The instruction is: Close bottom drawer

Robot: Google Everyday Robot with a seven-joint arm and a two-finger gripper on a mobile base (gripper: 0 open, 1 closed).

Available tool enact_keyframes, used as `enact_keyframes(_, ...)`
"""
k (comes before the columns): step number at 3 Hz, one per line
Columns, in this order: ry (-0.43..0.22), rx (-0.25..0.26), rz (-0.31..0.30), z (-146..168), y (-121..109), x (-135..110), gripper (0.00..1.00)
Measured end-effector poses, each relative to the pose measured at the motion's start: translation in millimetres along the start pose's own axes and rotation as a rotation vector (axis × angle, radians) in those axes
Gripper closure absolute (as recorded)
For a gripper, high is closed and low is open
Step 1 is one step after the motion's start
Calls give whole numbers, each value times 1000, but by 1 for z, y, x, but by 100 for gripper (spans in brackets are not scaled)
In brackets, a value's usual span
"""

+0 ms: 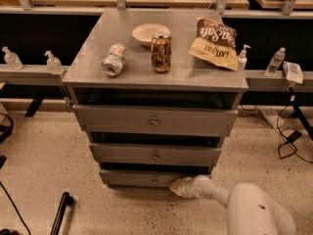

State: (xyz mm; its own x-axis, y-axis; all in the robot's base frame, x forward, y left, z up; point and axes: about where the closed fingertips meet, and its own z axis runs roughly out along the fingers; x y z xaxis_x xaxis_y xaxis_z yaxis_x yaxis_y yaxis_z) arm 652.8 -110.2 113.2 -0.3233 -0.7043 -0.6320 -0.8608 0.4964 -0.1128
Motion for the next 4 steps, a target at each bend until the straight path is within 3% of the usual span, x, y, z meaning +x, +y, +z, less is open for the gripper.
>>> enact_keyframes(1, -13, 3, 17, -1, -12, -3, 100)
enact_keyframes(4, -18, -2, 20, -2, -10, -3, 100)
